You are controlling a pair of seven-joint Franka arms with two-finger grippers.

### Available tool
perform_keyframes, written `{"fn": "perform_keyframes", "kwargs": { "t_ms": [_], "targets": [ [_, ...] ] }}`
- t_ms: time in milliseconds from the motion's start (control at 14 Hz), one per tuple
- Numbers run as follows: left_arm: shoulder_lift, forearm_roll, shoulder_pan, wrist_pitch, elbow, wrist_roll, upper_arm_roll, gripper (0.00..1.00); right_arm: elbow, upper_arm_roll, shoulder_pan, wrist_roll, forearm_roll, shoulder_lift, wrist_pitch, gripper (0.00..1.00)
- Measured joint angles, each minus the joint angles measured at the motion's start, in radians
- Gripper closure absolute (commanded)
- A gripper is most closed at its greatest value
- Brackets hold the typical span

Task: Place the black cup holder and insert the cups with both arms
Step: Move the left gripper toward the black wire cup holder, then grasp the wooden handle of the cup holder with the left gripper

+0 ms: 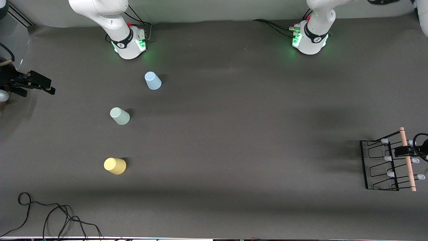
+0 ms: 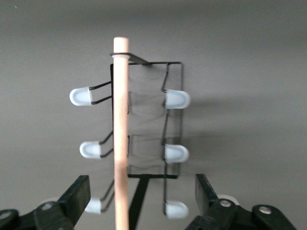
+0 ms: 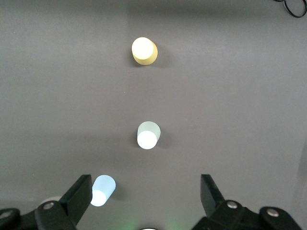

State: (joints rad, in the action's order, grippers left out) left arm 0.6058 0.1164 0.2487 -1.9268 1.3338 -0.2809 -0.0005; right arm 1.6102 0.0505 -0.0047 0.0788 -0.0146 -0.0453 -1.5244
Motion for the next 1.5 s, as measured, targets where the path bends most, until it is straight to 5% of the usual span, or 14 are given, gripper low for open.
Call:
{"fn": "perform_keyframes", "kwargs": {
  "t_ms": [143,500,1143,1500],
  "targets": [
    [0.056,0.010,0.019,-0.052,-0.012,-0.018,0.000,0.30,0.000,0.000,0.000,0.000,0.000,0.000,0.000,0.00],
    [0.091,0.105,0.020,-0.076,-0.024,-0.042,-0.004,1.00,0.000,0.000,0.000,0.001,0.000,0.000,-0.001,0.00],
    [0.087,0.107,-0.005,-0.060,-0.036,-0.029,-0.017,1.00,-0.001,0.001,0.000,0.001,0.000,0.000,-0.002,0.00],
    [0.061,0.106,-0.119,0.040,-0.069,0.232,-0.028,1.00,-0.001,0.002,0.000,0.001,0.001,0.000,-0.002,0.00]
  ]
}}
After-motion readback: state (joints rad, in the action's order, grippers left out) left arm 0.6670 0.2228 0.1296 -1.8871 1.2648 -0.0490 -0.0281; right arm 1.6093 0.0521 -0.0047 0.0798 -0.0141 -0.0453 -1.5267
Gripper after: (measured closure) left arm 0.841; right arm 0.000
